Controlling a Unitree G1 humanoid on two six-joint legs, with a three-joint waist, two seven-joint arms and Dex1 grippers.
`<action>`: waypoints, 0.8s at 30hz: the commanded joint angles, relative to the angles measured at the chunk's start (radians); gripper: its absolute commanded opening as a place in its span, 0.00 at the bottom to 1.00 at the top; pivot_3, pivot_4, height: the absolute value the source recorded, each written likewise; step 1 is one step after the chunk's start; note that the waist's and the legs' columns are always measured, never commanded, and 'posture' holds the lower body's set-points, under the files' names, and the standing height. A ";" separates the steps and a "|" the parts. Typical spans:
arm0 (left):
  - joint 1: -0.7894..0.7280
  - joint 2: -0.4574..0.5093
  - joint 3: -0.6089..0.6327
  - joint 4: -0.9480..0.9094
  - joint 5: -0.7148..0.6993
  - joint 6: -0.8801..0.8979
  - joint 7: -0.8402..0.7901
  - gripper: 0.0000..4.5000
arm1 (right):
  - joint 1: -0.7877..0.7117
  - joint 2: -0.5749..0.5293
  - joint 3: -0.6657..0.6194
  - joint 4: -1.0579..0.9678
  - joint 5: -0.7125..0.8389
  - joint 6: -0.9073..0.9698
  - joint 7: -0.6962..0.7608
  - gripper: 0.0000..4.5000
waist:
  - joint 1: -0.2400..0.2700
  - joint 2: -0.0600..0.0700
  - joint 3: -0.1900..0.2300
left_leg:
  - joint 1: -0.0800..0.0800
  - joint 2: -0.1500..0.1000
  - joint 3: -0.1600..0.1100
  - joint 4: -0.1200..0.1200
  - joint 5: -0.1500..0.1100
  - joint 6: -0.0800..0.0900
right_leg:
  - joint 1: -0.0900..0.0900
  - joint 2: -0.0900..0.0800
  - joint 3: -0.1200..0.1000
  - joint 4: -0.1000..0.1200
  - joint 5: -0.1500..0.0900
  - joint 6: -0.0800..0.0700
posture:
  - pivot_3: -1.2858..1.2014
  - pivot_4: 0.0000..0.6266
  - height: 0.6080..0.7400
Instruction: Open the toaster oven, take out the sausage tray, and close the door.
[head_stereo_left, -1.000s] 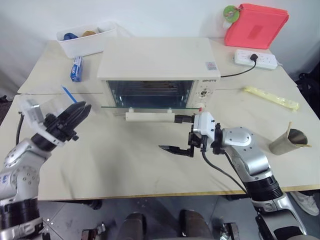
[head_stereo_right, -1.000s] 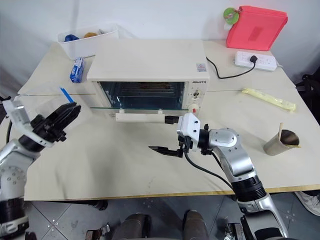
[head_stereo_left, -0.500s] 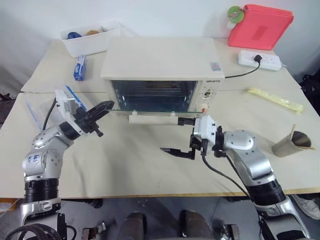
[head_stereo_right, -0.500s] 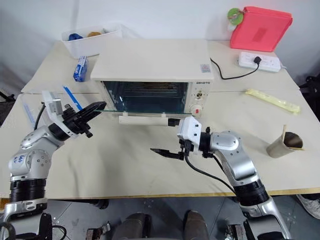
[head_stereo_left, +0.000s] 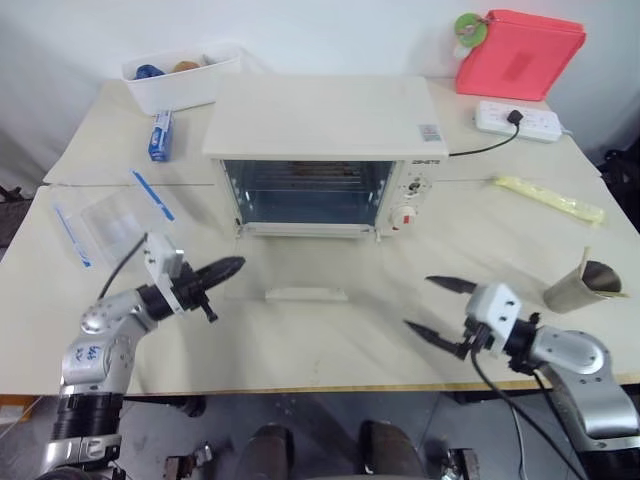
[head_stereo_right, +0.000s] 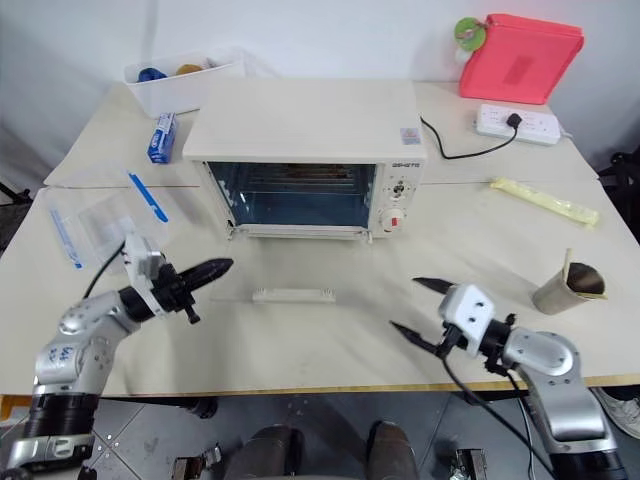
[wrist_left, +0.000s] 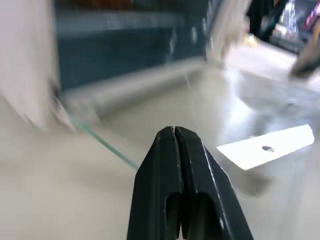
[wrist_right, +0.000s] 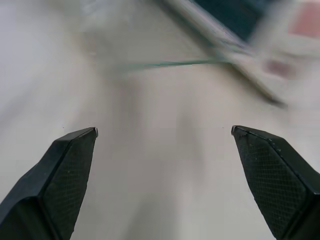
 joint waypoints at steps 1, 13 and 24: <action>0.028 -0.015 0.009 -0.060 0.014 -0.039 0.025 0.01 | -0.081 0.010 0.012 -0.026 -0.030 -0.043 -0.042 1.00 | -0.003 0.000 0.000 | 0.000 0.000 0.000 0.000 0.001 0.000 | 0.000 0.000 0.000 -0.001 0.000 0.000 | 0.52 0.24 1.00; 0.268 -0.094 0.184 -0.256 -0.091 -0.120 0.109 0.26 | -0.459 0.223 0.385 0.116 -0.468 -0.111 -0.302 1.00 | -0.008 -0.001 0.000 | -0.001 0.002 0.002 -0.001 0.000 -0.001 | -0.003 0.000 -0.002 0.000 0.000 -0.001 | 0.52 0.24 1.00; 0.421 -0.134 0.250 -0.407 -0.133 -0.103 0.200 0.99 | -0.853 0.422 0.593 0.653 -0.946 -0.001 -0.731 1.00 | -0.024 -0.001 0.000 | -0.001 0.002 0.001 0.000 0.000 -0.001 | -0.004 0.000 -0.002 0.002 0.001 -0.001 | 0.52 0.24 1.00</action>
